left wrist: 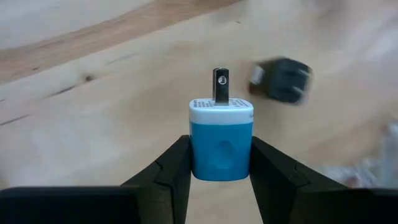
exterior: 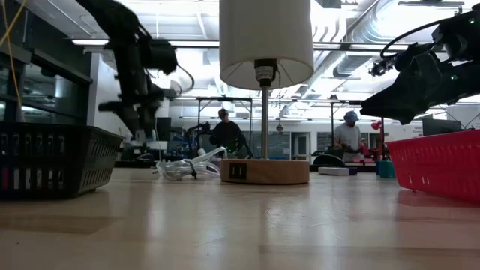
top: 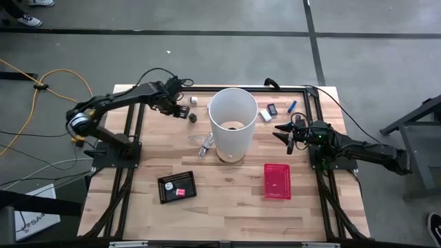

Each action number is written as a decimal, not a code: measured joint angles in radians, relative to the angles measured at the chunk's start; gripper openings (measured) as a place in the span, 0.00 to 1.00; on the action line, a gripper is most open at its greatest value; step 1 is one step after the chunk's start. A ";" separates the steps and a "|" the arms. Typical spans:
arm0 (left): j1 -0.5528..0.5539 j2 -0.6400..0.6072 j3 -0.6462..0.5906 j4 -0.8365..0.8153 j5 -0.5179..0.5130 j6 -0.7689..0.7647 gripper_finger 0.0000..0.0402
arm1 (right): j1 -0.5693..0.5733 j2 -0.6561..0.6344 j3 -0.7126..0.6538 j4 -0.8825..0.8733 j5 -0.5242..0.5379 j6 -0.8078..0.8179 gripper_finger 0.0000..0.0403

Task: Pick & Place Office items
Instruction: Put the blue charger adapter into the black bin

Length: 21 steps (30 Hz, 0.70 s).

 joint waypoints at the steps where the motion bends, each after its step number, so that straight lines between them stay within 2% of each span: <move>1: -0.015 -0.027 0.000 -0.016 -0.003 0.000 0.31 | 0.000 0.000 0.000 0.000 0.000 0.000 0.40; 9: -0.207 -0.170 0.000 -0.103 -0.025 -0.030 0.31 | 0.000 0.000 0.000 0.000 0.000 0.000 0.40; 16: -0.467 -0.196 0.000 -0.126 -0.031 -0.110 0.31 | 0.000 0.000 0.000 0.000 0.000 0.000 0.40; 21: -0.660 -0.196 0.000 -0.142 -0.118 -0.219 0.31 | 0.000 0.000 0.000 0.000 0.000 0.000 0.40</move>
